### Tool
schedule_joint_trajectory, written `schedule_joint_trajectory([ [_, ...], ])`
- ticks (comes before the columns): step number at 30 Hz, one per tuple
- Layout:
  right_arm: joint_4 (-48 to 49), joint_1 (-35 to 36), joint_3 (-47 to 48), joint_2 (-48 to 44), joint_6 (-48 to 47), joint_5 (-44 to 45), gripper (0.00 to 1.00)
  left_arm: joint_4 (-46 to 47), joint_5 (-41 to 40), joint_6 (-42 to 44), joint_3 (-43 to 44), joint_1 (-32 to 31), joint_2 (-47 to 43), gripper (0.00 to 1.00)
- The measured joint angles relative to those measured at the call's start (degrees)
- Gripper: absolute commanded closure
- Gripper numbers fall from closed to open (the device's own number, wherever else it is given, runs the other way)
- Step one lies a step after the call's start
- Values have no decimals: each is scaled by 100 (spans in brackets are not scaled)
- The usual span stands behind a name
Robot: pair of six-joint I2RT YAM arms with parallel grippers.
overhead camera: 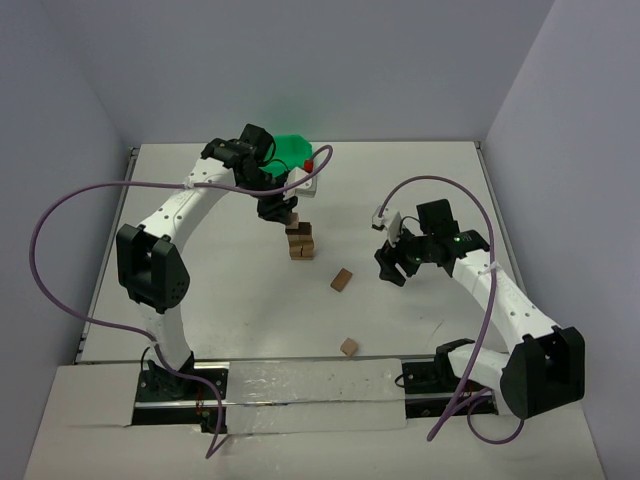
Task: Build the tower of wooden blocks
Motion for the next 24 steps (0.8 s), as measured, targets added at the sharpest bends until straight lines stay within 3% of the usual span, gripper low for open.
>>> schedule_joint_trajectory([
  [11, -3, 0, 65, 20, 2, -15, 27, 23, -65, -99, -10, -2, 14, 58],
  [24, -7, 0, 107, 105, 4, -36, 27, 132, -111, -153, -71, -56, 26, 33],
])
